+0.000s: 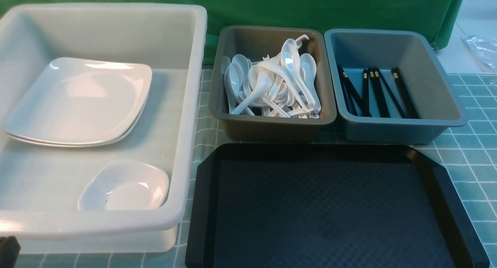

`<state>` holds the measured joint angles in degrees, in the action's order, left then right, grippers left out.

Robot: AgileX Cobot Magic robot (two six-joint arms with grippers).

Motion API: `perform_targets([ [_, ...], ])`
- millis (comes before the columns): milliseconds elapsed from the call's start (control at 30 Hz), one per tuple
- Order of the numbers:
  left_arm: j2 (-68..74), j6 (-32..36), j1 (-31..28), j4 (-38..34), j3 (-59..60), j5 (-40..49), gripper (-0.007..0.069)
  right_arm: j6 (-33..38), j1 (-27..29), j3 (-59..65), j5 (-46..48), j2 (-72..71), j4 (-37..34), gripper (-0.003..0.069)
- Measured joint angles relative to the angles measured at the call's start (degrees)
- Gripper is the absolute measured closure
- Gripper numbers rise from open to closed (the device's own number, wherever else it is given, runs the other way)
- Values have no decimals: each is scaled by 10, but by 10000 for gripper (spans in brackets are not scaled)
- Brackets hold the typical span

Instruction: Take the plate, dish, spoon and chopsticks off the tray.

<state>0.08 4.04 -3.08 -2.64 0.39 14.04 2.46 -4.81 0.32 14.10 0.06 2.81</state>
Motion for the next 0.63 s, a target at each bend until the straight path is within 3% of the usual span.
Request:
perform_targets([
  [633, 0, -2, 0, 0, 0, 0, 608, 0, 0, 0, 0, 0, 0, 452],
])
